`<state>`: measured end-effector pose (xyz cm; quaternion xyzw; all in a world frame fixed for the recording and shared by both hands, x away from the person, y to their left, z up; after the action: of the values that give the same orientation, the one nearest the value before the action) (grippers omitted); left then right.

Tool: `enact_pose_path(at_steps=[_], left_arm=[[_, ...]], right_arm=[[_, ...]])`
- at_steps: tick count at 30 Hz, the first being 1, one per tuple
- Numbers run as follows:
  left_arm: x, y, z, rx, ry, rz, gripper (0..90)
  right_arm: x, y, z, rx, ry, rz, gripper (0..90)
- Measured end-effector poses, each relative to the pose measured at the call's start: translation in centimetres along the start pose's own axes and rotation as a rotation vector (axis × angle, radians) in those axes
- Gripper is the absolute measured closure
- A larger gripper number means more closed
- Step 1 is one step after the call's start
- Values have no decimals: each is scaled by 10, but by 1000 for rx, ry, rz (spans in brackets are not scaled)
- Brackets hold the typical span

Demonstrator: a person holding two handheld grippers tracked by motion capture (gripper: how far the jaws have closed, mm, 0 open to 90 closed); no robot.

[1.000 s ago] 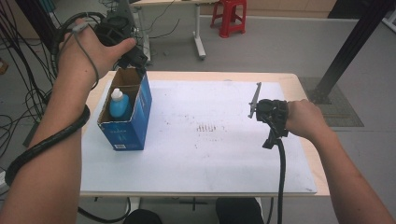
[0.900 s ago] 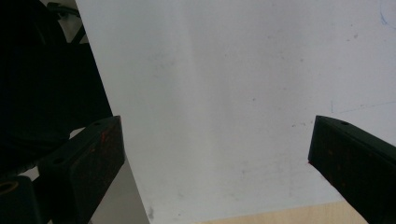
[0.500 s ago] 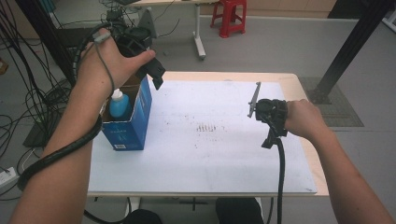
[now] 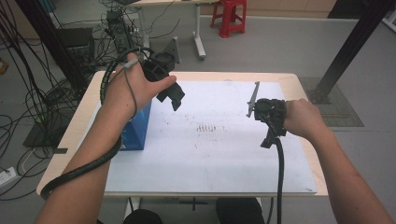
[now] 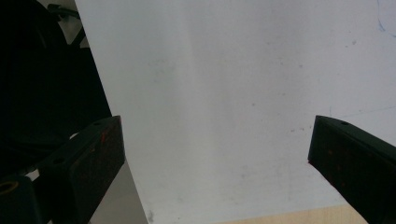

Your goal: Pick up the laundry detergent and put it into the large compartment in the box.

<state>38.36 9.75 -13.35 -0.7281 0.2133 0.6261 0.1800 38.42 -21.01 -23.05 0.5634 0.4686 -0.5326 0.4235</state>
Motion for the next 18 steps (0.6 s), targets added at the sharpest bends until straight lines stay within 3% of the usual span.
enact_pose_path(at_steps=[9,18], left_arm=[[38,14,1,20,-31,24,50],[71,18,6,18,-68,41,50]], right_arm=[[2,1,1,0,3,-6,37],[3,1,2,-4,20,-8,37]])
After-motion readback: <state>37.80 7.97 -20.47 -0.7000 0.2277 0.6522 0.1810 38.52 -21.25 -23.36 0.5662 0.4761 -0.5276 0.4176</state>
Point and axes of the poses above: each handheld gripper's, and its own axes: x roughly forward along the jaws, z roughly out of its underside, y roughly to its right, the point moved 9 cm from there along x, roughly forward along the jaws
